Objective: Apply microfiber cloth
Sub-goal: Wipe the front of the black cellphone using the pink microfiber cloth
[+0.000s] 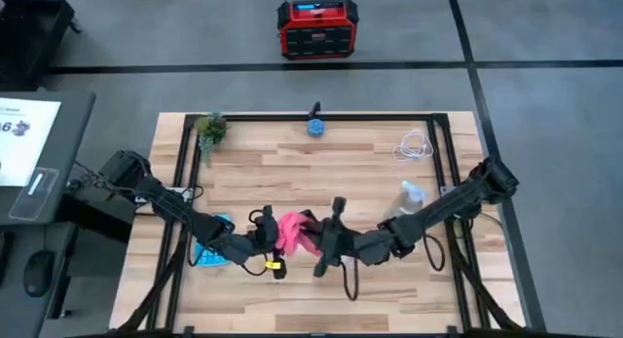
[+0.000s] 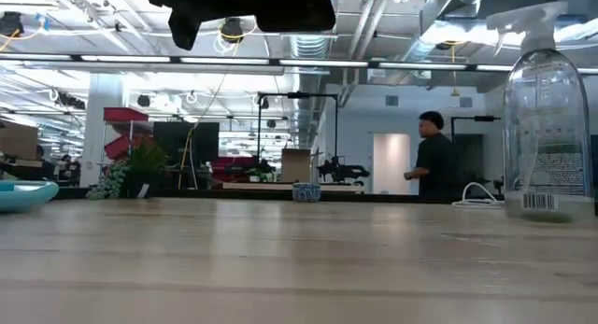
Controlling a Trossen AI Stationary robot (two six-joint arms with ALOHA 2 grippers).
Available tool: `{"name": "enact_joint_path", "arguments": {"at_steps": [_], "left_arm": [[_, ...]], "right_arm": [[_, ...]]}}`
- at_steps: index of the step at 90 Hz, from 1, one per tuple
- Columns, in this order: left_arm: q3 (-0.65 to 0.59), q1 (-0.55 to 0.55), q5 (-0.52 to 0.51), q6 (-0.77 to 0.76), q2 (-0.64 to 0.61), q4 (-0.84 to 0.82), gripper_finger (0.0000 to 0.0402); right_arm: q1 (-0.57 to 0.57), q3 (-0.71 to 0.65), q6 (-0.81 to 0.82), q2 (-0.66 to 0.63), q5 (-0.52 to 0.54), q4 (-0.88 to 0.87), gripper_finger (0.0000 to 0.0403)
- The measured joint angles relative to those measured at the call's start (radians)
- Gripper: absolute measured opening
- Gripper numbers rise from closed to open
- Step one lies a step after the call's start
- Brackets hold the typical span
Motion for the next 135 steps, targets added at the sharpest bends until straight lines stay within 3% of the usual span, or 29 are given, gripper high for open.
{"name": "enact_joint_path", "arguments": {"at_steps": [14, 22, 48, 61, 82, 91, 103, 125, 135], "left_arm": [[0.000, -0.003, 0.012, 0.010, 0.000, -0.004, 0.0009], [0.000, -0.003, 0.014, 0.011, 0.002, -0.009, 0.0009], [-0.001, -0.003, -0.007, 0.002, 0.003, -0.007, 0.0009], [-0.001, -0.006, 0.014, 0.007, 0.003, -0.010, 0.0009], [-0.001, -0.008, 0.010, 0.006, 0.003, 0.007, 0.0009], [-0.001, -0.010, -0.007, 0.021, 0.003, 0.045, 0.0009], [-0.002, -0.014, -0.012, 0.039, 0.003, 0.052, 0.0009], [-0.002, -0.017, -0.002, 0.043, 0.003, 0.116, 0.0009], [-0.002, -0.023, -0.001, 0.063, 0.003, 0.132, 0.0009]], "right_arm": [[-0.003, 0.000, 0.021, 0.000, -0.150, -0.006, 0.0000], [-0.014, 0.001, 0.042, 0.011, -0.170, -0.013, 0.0000], [0.053, 0.001, -0.099, -0.001, 0.190, -0.040, 0.0000], [0.105, 0.001, -0.104, -0.021, 0.230, -0.144, 0.0000], [0.118, 0.001, 0.229, -0.019, 0.118, -0.504, 0.0000], [0.099, -0.024, 0.324, -0.019, 0.070, -0.561, 0.0000], [0.080, -0.073, 0.345, -0.019, -0.004, -0.525, 0.0000], [0.059, -0.157, 0.281, -0.018, -0.085, -0.190, 0.0000], [0.058, -0.170, 0.283, -0.019, -0.078, -0.195, 0.0000]]}}
